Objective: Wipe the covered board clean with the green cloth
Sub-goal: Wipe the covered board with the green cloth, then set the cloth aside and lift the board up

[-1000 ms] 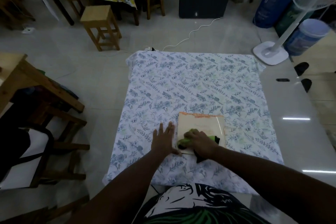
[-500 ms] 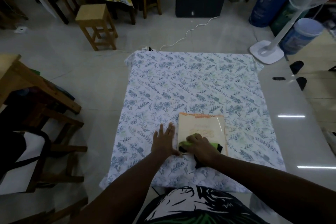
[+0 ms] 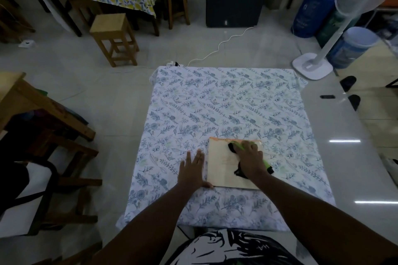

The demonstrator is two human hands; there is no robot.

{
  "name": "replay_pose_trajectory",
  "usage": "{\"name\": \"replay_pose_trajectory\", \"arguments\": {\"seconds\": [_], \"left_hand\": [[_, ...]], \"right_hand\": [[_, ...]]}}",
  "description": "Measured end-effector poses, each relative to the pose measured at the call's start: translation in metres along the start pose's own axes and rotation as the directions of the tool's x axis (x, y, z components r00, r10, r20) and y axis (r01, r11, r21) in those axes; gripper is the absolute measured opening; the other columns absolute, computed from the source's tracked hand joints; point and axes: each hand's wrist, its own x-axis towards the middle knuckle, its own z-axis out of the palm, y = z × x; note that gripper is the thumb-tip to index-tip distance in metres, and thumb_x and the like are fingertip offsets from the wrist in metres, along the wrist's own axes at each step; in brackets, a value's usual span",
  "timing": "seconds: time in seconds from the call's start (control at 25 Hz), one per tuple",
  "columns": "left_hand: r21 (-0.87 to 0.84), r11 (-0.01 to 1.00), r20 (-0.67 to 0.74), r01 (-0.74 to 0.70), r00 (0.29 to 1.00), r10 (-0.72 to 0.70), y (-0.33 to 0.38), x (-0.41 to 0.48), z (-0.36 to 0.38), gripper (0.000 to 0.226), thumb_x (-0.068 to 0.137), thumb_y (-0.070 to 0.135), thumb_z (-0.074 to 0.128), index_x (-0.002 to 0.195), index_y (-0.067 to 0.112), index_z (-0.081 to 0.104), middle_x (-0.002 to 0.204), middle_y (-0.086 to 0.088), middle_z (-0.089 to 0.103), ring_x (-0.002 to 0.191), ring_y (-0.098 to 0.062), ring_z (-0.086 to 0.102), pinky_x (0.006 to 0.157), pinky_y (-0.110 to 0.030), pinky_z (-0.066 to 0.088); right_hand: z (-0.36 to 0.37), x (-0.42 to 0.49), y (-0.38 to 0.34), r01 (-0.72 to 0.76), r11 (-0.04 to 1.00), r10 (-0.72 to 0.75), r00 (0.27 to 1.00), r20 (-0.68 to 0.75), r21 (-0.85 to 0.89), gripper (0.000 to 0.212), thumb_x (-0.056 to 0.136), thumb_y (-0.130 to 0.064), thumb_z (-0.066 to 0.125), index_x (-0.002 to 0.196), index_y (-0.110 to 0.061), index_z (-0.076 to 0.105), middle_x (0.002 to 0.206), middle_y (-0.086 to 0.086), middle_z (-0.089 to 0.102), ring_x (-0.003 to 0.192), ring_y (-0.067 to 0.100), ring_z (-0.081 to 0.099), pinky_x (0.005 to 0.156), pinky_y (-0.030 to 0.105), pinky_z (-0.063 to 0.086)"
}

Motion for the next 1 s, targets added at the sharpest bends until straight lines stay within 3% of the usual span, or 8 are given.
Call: {"name": "replay_pose_trajectory", "arguments": {"seconds": [0.24,0.36,0.48,0.6,0.68,0.84,0.92,1.0], "left_hand": [[-0.004,1.000,0.010,-0.002,1.000,0.002,0.001,-0.002,-0.003,0.136,0.061,0.079,0.062,0.154,0.011,-0.009,0.164,-0.007,-0.015,0.149,-0.041,-0.013,0.119,-0.057,0.010],[-0.039,0.999,0.033,0.002,0.999,0.000,0.007,0.001,-0.006,0.139,0.056,0.082,0.061,0.155,0.011,-0.007,0.164,-0.009,-0.015,0.149,-0.041,-0.013,0.119,-0.059,0.012],[-0.132,0.991,-0.038,-0.008,0.999,0.003,0.016,0.001,-0.005,0.126,0.066,0.077,0.060,0.154,0.008,0.002,0.165,-0.013,0.001,0.151,-0.037,-0.001,0.120,-0.054,0.020],[-0.266,0.964,-0.152,-0.020,0.988,-0.021,0.033,-0.005,-0.006,0.098,0.084,0.055,0.061,0.153,0.004,0.013,0.160,-0.013,0.024,0.147,-0.031,0.022,0.117,-0.046,0.030],[-0.428,0.903,-0.168,0.011,0.981,-0.092,0.042,-0.002,-0.008,0.087,0.088,0.044,0.063,0.152,0.002,0.021,0.155,-0.015,0.036,0.142,-0.031,0.034,0.115,-0.045,0.035],[-0.679,0.728,-0.134,0.093,0.959,-0.248,0.049,0.004,-0.020,0.059,0.090,0.032,0.062,0.140,0.007,0.042,0.140,-0.014,0.056,0.125,-0.028,0.056,0.104,-0.037,0.046],[-0.766,0.632,-0.111,0.116,0.945,-0.308,0.050,0.001,-0.027,0.053,0.092,0.023,0.061,0.138,0.005,0.043,0.136,-0.015,0.059,0.121,-0.029,0.059,0.100,-0.035,0.046],[-0.805,0.576,-0.095,0.142,0.928,-0.361,0.048,0.001,-0.029,0.051,0.092,0.022,0.061,0.137,0.004,0.045,0.134,-0.015,0.060,0.118,-0.028,0.060,0.098,-0.036,0.047]], "right_hand": [[-0.005,-0.027,0.055,-0.273,0.961,0.273,0.962,-0.012,-0.034,0.081,0.070,-0.026,0.078,0.139,-0.024,0.036,0.127,0.010,0.041,0.103,0.031,0.043,0.080,0.043,0.047],[-0.007,-0.044,0.079,-0.380,0.925,0.379,0.922,-0.079,-0.001,0.062,0.081,-0.018,0.063,0.137,-0.021,0.038,0.129,0.013,0.044,0.108,0.034,0.044,0.082,0.047,0.045],[-0.011,-0.049,0.088,-0.370,0.929,0.364,0.917,-0.165,-0.005,0.056,0.088,-0.034,0.058,0.138,-0.015,0.040,0.137,0.014,0.046,0.119,0.036,0.045,0.090,0.050,0.042],[-0.018,-0.037,0.073,-0.227,0.957,0.253,0.957,-0.140,0.181,0.043,0.093,-0.031,0.051,0.128,-0.007,0.048,0.125,0.016,0.056,0.110,0.030,0.052,0.091,0.042,0.044],[-0.019,-0.027,0.057,-0.250,0.895,0.282,0.959,-0.033,0.370,0.043,0.095,-0.028,0.048,0.130,-0.005,0.048,0.126,0.017,0.057,0.114,0.031,0.052,0.096,0.042,0.044],[-0.014,-0.020,0.037,-0.387,0.659,0.422,0.900,0.109,0.645,0.046,0.093,-0.024,0.052,0.131,0.001,0.046,0.129,0.021,0.053,0.117,0.034,0.051,0.096,0.040,0.043],[-0.015,-0.018,0.037,-0.385,0.560,0.461,0.881,0.111,0.734,0.041,0.091,-0.020,0.056,0.124,0.003,0.050,0.122,0.022,0.058,0.109,0.035,0.056,0.090,0.039,0.045],[-0.019,-0.016,0.038,-0.392,0.463,0.499,0.857,0.132,0.795,0.027,0.088,-0.016,0.060,0.106,0.003,0.057,0.102,0.022,0.065,0.091,0.033,0.062,0.075,0.034,0.046]]}}
